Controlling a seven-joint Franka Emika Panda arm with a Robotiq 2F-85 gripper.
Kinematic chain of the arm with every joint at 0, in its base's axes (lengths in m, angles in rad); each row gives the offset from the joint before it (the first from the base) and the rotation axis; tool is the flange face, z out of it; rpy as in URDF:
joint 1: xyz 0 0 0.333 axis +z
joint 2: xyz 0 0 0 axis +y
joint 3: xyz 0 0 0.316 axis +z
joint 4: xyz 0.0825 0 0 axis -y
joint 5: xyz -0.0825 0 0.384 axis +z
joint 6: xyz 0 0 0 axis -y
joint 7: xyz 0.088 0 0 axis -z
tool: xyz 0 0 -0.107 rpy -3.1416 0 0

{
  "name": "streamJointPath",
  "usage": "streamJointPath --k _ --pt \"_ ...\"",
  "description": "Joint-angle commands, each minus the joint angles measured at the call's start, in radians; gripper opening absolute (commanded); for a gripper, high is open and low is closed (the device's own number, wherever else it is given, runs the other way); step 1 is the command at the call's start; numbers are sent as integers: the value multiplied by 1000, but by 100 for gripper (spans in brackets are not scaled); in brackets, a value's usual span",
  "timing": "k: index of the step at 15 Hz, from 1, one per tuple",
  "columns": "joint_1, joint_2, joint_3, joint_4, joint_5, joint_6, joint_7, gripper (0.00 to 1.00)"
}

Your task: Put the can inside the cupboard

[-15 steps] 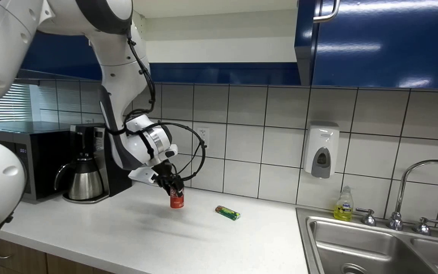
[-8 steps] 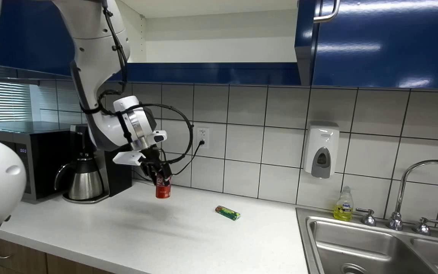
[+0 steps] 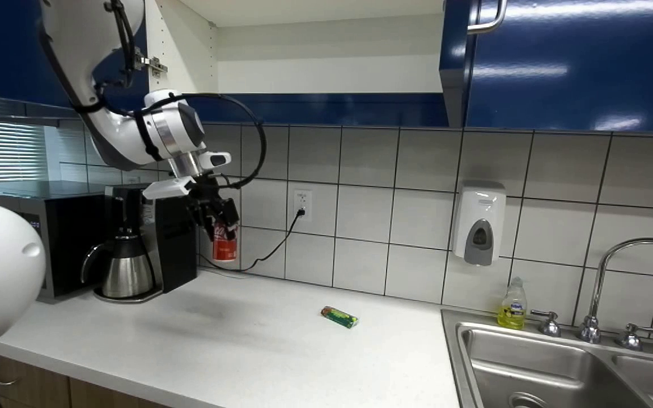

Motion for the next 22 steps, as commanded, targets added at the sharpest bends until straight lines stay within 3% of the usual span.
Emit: streamJointPath --k 1,10,22 --pt "-4 -134 39 -7 53 -113 -68 40" --pt "-14 -286 126 75 105 -296 -111 40" --pt "-33 -327 170 370 93 -524 -132 40"
